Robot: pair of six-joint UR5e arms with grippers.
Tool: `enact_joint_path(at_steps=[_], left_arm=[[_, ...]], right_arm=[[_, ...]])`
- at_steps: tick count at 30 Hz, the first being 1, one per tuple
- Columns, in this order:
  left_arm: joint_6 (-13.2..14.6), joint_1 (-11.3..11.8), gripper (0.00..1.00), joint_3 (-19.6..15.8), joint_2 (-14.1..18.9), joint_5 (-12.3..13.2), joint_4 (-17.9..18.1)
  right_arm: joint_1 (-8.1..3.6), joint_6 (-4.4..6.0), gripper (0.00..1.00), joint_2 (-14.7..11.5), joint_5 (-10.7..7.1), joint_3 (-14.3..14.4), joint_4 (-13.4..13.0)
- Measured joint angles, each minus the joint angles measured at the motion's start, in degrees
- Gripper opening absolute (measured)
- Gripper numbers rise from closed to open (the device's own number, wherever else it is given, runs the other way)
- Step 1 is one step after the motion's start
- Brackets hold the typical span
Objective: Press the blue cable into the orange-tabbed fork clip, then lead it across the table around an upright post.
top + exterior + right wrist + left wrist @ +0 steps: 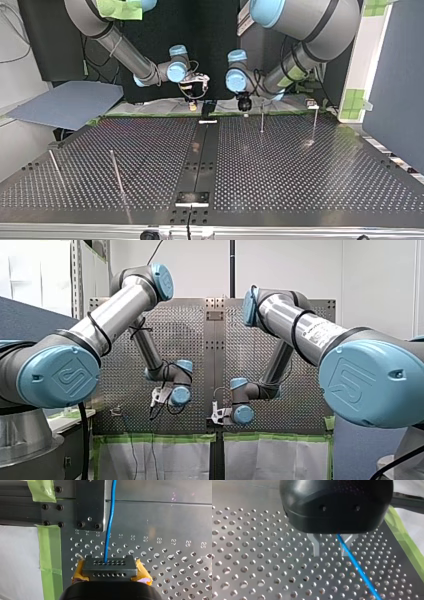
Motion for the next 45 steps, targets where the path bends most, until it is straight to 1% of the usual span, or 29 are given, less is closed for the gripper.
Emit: enact_joint_path(at_steps=[5,6,8,10,11,13,14,15,16,17,18,27,29,32,35,36,39,42,45], left_arm=[[1.17,-0.47,0.42,0.94,-0.01,-0.80,-2.65],[1.31,-0.52,0.39,1.00,-0.02,-1.04,-2.94],[1.78,-0.58,0.39,1.12,-0.02,-1.68,-3.43],[2.18,-0.60,0.34,1.18,-0.02,-2.11,-3.67],[2.36,-0.60,0.34,1.20,-0.02,-2.28,-3.79],[2.54,-0.62,0.24,1.21,-0.02,-2.42,-3.93],[2.64,-0.66,0.24,1.21,-0.02,-2.46,-3.99],[2.70,-0.69,0.15,1.21,-0.02,-2.46,-4.02],[2.74,-0.73,0.09,1.21,-0.02,-2.44,-4.04],[2.77,-0.80,0.09,1.22,-0.02,-2.43,-4.07],[2.79,-0.85,0.00,1.22,-0.02,-2.42,-4.09],[2.64,-1.32,0.00,1.23,0.00,-2.39,-4.33],[2.16,-1.47,0.00,1.23,0.03,-2.31,-4.44],[0.93,-1.81,0.00,1.23,0.04,-2.36,-4.72],[-0.01,-2.14,0.00,1.23,0.06,-2.51,-4.94],[-0.26,-2.30,0.00,1.23,0.09,-2.55,-5.02],[-1.44,-3.05,0.00,1.22,0.48,-2.60,-5.40],[-2.88,-3.90,0.00,1.20,1.59,-2.67,-5.89],[-4.10,-4.68,0.00,1.20,3.19,-2.70,-6.62]], right_arm=[[0.04,0.00,0.00,0.00,0.00,0.00,0.01],[0.04,0.00,0.00,0.00,0.00,0.00,0.04],[0.04,0.00,0.00,0.00,0.00,0.00,0.12],[0.03,0.00,0.00,0.00,0.00,0.00,0.20],[0.04,0.00,0.00,0.00,0.00,0.00,0.22],[0.07,0.00,0.00,0.00,0.00,0.00,0.24],[0.07,0.00,0.00,0.00,0.00,0.00,0.25],[0.08,0.00,0.00,0.01,0.00,0.00,0.28],[0.11,0.00,0.00,0.01,0.00,-0.01,0.29],[0.13,0.00,0.00,0.01,0.00,-0.01,0.32],[0.13,0.00,0.00,0.01,0.00,-0.01,0.38],[0.18,-0.06,0.00,0.05,0.00,0.00,0.66],[0.19,-0.11,0.00,0.03,0.06,0.00,0.94],[0.19,-0.41,0.00,0.02,0.60,0.00,1.88],[0.11,-1.07,0.00,-0.06,1.79,-0.01,3.09],[0.05,-1.49,0.00,-0.16,2.39,0.00,3.64],[-0.01,-2.83,0.00,-0.92,3.34,0.00,5.02],[0.08,-3.63,0.00,-2.32,3.67,-0.01,5.99],[0.20,-3.92,0.00,-3.79,3.75,0.00,6.93]])
